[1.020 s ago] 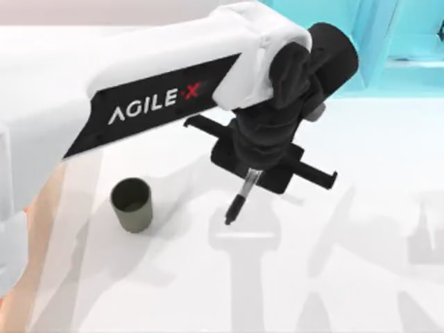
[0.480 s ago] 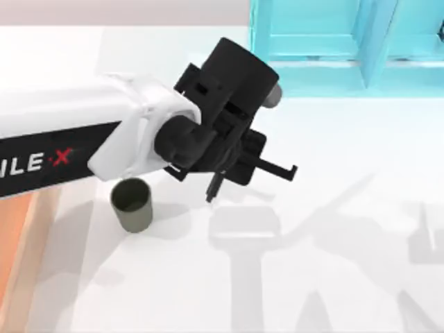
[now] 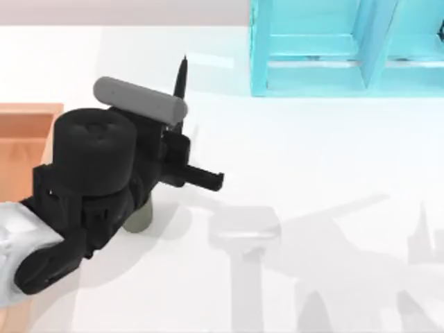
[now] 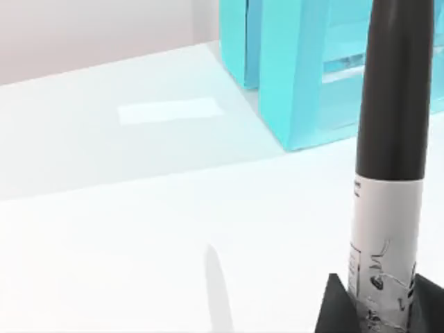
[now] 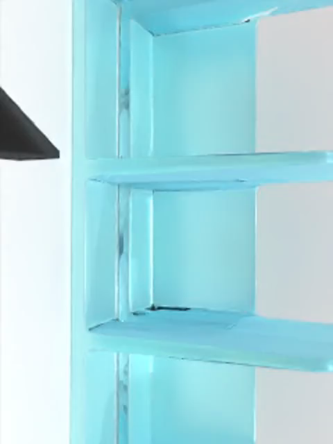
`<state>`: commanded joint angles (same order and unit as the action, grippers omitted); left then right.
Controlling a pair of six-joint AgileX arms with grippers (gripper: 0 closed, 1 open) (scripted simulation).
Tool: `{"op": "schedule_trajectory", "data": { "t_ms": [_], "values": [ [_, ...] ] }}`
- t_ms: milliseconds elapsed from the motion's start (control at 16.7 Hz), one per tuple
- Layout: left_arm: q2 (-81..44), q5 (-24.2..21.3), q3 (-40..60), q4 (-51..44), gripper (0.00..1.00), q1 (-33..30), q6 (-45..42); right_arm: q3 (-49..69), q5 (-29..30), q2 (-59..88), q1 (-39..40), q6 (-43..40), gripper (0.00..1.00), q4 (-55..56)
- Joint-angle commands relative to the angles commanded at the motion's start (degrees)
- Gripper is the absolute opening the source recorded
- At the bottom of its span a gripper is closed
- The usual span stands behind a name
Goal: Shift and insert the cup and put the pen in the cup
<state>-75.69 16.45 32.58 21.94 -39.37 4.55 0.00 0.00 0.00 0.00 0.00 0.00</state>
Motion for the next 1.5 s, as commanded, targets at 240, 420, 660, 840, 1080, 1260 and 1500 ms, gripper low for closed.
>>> {"op": "schedule_trajectory", "data": {
  "t_ms": [240,420,660,840,1080,1260,1500],
  "values": [
    [10.0,-0.2,-14.6,20.1,0.0,2.5,-3.9,0.0,0.0,0.0,0.0,0.0,1.0,0.0],
    [15.8,-0.5,-22.8,31.7,0.0,3.8,-6.3,0.0,0.0,0.0,0.0,0.0,1.0,0.0],
    [19.9,-0.8,-28.3,39.5,0.0,4.7,-8.1,0.0,0.0,0.0,0.0,0.0,1.0,0.0],
    [20.1,-0.8,-28.7,40.0,0.0,4.8,-8.2,0.0,0.0,0.0,0.0,0.0,1.0,0.0],
    [19.7,-0.8,-28.5,40.1,0.0,4.6,-8.2,0.0,0.0,0.0,0.0,0.0,1.0,0.0],
    [15.6,-1.5,-27.4,43.6,0.0,5.1,-8.2,0.0,0.0,0.0,0.0,0.0,1.0,0.0],
    [5.3,-3.0,-25.4,51.2,0.0,6.7,-8.0,0.0,0.0,0.0,0.0,0.0,1.0,0.0]
  ]
}}
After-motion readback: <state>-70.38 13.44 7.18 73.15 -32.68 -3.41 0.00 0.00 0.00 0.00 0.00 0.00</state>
